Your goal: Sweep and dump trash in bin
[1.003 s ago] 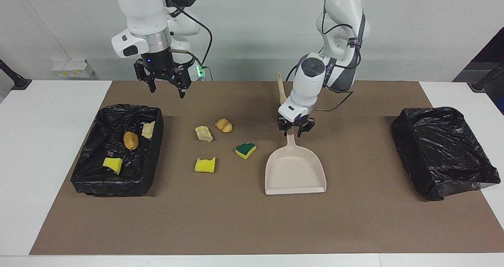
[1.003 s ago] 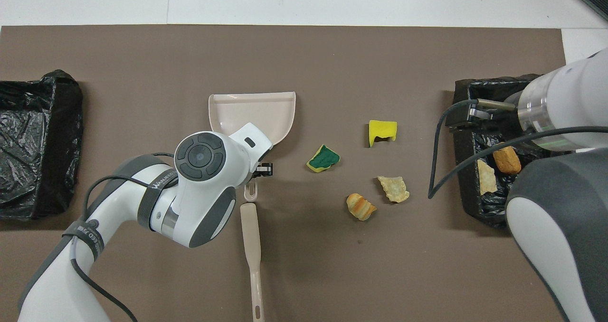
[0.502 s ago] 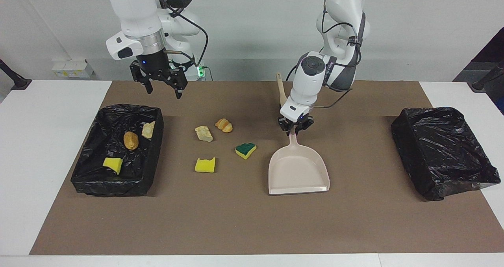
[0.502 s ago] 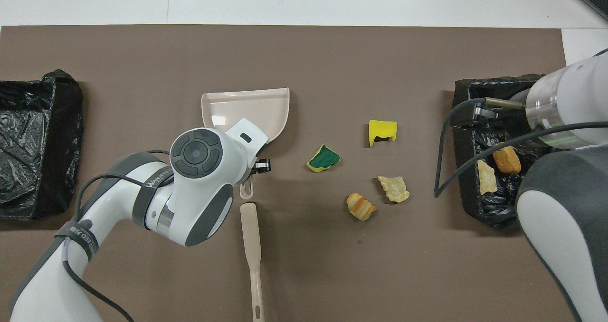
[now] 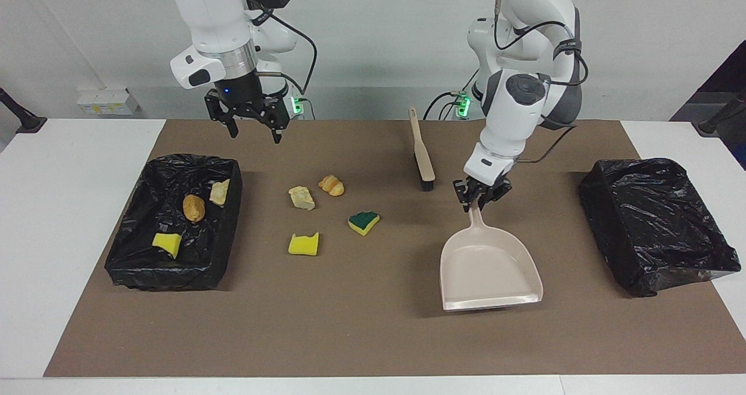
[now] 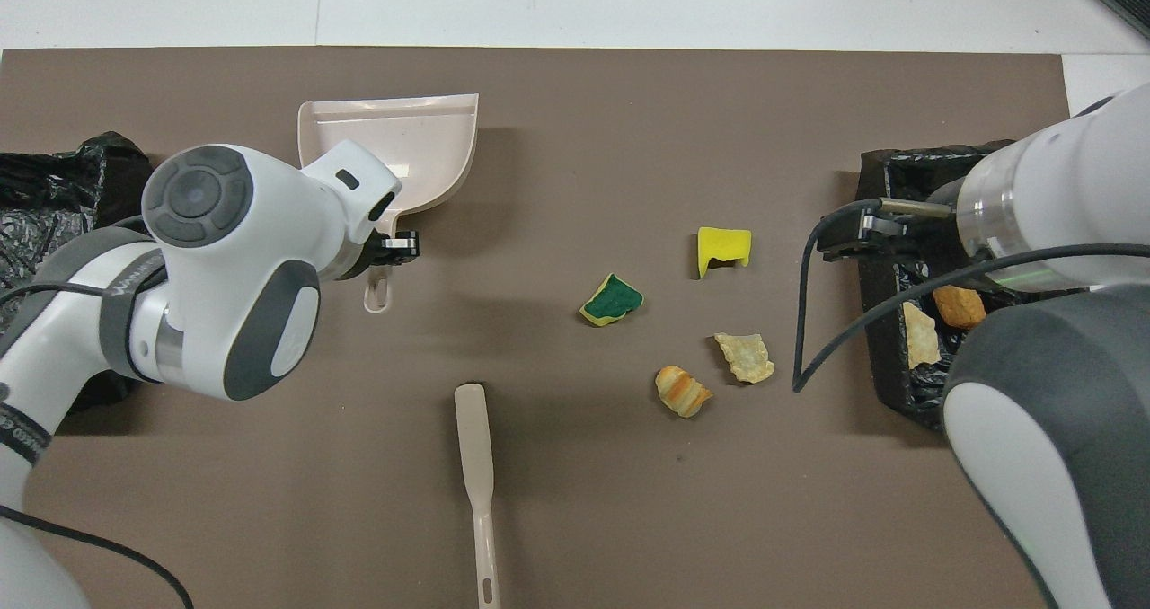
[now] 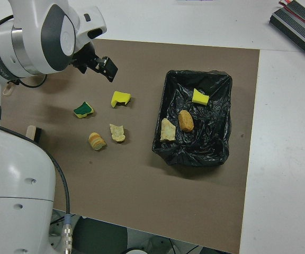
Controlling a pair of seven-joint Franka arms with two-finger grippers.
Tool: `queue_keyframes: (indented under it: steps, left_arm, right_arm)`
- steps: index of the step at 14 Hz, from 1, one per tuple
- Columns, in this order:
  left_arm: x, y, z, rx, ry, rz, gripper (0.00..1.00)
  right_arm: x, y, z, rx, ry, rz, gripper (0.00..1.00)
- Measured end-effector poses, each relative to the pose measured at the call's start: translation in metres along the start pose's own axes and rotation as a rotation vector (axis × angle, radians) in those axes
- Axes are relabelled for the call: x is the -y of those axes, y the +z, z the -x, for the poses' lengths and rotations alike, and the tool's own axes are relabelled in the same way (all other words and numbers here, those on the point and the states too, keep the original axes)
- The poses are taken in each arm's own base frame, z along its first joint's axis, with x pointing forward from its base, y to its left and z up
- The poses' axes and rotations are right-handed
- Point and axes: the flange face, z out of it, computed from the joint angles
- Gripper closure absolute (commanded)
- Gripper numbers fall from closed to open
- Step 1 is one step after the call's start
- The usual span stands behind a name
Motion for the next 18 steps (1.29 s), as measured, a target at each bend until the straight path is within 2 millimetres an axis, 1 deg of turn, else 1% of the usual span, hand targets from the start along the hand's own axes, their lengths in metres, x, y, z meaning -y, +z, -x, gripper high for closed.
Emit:
queue_keyframes:
  steps: [2, 4, 6, 8, 9, 10, 13, 15, 16, 18]
  left_arm:
    - [0.036, 0.004, -0.006, 0.033, 0.105, -0.012, 1.0]
    - [0.07, 0.007, -0.011, 0.054, 0.18, -0.016, 1.0]
    - [0.103, 0.009, -0.014, 0.069, 0.283, -0.016, 1.0]
    - [0.14, 0.012, -0.014, 0.091, 0.416, -0.009, 1.0]
    - [0.155, 0.012, -0.013, 0.099, 0.447, -0.006, 1.0]
    - [0.167, 0.013, -0.012, 0.108, 0.473, -0.003, 1.0]
    - [0.191, 0.016, -0.008, 0.137, 0.601, 0.014, 1.0]
    - [0.208, 0.017, -0.004, 0.159, 0.71, 0.018, 1.0]
    - [0.219, 0.018, 0.0, 0.172, 0.794, 0.011, 1.0]
    - [0.238, 0.02, 0.008, 0.201, 0.969, 0.001, 1.0]
  right_arm:
    - [0.032, 0.005, 0.018, 0.018, -0.063, 0.0, 0.0]
    - [0.062, 0.012, 0.041, 0.042, -0.099, 0.006, 0.0]
    - [0.095, 0.025, 0.074, 0.077, -0.121, 0.015, 0.0]
    - [0.127, 0.043, 0.116, 0.123, -0.149, 0.025, 0.0]
    - [0.141, 0.051, 0.137, 0.136, -0.161, 0.032, 0.0]
    - [0.157, 0.06, 0.157, 0.136, -0.164, 0.034, 0.0]
    - [0.207, 0.096, 0.214, 0.105, -0.154, 0.014, 0.0]
    - [0.229, 0.12, 0.247, 0.101, -0.152, 0.01, 0.0]
    - [0.241, 0.133, 0.263, 0.106, -0.153, 0.013, 0.0]
    - [0.263, 0.157, 0.286, 0.111, -0.166, 0.009, 0.01]
